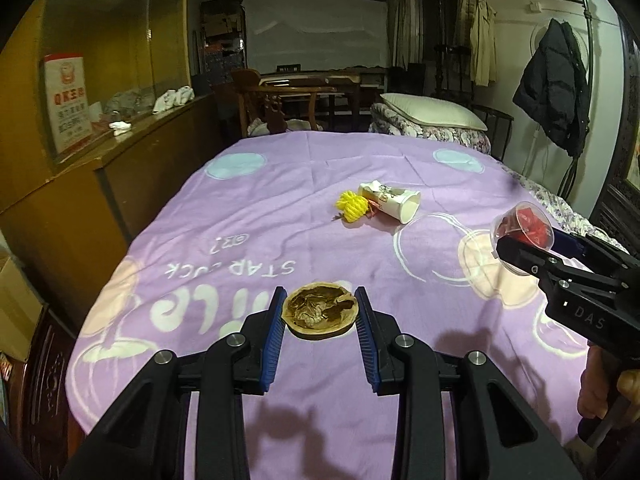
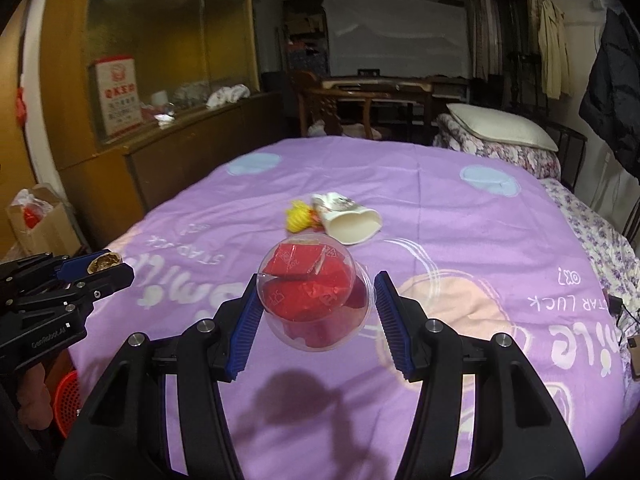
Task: Collect trash
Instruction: 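Lift the walnut shell and jelly cup and carry both to the red basket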
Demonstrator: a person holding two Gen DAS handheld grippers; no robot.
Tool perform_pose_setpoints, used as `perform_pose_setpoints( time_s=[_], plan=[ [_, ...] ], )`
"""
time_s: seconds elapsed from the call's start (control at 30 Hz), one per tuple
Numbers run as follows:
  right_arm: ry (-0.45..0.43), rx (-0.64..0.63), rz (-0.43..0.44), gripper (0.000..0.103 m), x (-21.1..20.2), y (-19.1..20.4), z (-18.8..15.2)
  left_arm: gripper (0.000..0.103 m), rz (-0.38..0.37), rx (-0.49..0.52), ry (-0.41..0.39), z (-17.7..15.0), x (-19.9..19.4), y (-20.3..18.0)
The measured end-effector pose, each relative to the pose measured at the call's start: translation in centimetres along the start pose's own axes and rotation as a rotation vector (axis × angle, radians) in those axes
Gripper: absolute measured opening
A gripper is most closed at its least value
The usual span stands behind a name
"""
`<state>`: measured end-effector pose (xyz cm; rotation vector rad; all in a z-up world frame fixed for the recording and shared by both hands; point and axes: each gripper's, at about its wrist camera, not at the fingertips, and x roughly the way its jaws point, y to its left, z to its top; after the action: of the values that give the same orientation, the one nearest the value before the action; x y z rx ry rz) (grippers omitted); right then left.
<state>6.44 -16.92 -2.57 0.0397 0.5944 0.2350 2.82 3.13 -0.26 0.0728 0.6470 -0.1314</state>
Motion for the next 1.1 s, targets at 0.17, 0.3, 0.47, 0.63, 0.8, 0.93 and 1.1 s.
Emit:
perform_pose_setpoints(
  time_s=[0.17,0.3,0.47,0.63,0.8,0.93,1.1],
  plan=[
    [-0.038,-0.028,0.036,0.056,-2.5,1.9,-0.5,0.034,0.020,0.001,-0.013,-1.1,-3.6,1.6],
    [-0.054,-0.053,0.076,0.056,-4.1,3.8,-0.9,0.034,0.037,-0.001,-0.009,-2.5,-6.3,3.1],
    [-0.027,-0.064,0.187,0.056,-5.1,6.2,-1.5,0.034,0.102,-0.020,0.049,-5.2,-9.1,7.1],
    [0.014,-0.077,0.274,0.056,-5.0,8.5,-2.0,0.034,0.189,-0.104,0.143,-9.1,-10.8,12.9],
    [0.069,-0.110,0.331,0.056,-4.2,11.6,-2.7,0.034,0.259,-0.226,0.248,-14.4,-10.9,19.1],
    [0.116,-0.153,0.365,0.056,-3.2,14.9,-3.1,0.034,0.283,-0.329,0.293,-18.6,-10.6,23.0],
    [0.168,-0.206,0.411,0.056,-2.0,18.4,-3.9,0.036,0.281,-0.438,0.348,-23.0,-9.2,26.2]
  ],
)
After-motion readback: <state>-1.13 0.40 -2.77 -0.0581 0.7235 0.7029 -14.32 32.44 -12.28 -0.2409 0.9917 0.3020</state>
